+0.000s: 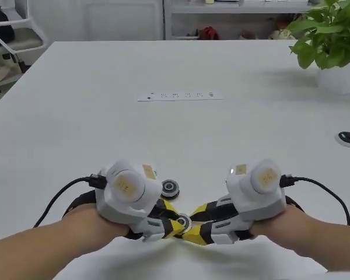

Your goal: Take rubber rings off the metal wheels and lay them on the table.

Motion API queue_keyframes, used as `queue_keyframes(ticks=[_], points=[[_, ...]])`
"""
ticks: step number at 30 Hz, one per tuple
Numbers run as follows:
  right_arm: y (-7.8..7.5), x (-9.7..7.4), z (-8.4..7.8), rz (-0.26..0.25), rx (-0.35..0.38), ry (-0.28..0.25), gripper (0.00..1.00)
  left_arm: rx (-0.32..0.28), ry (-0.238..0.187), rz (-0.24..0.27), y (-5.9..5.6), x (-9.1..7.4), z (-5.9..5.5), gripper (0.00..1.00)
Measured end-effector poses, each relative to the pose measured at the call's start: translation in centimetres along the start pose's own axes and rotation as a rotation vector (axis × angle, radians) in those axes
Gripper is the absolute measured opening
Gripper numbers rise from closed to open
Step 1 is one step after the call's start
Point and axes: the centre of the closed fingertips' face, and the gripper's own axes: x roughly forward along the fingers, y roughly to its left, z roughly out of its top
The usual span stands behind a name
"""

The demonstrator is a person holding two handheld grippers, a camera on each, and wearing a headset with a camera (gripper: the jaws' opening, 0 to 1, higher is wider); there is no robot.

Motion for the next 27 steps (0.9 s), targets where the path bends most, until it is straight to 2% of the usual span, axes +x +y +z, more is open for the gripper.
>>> queue_keyframes(ticks=[10, 11, 20, 23, 27], points=[[-0.1, -0.1, -0.4, -0.008, -0.027, 0.019, 0.17, -0.006, -0.009, 0.003, 0.0, 0.0, 0.0, 0.14], [-0.3, -0.2, -0.8, -0.019, -0.039, 0.041, 0.16, -0.005, -0.01, 0.003, 0.0, 0.0, 0.0, 0.14], [-0.2, -0.1, -0.6, -0.013, -0.028, 0.032, 0.14, -0.015, -0.018, 0.009, -0.1, 0.0, -0.1, 0.14], [-0.2, -0.2, -0.8, -0.012, -0.016, 0.035, 0.11, -0.017, -0.02, 0.009, 0.0, 0.0, -0.1, 0.13], [-0.4, -0.4, -1.1, -0.014, -0.004, 0.04, 0.01, -0.021, -0.02, 0.012, -0.1, 0.0, -0.1, 0.13]])
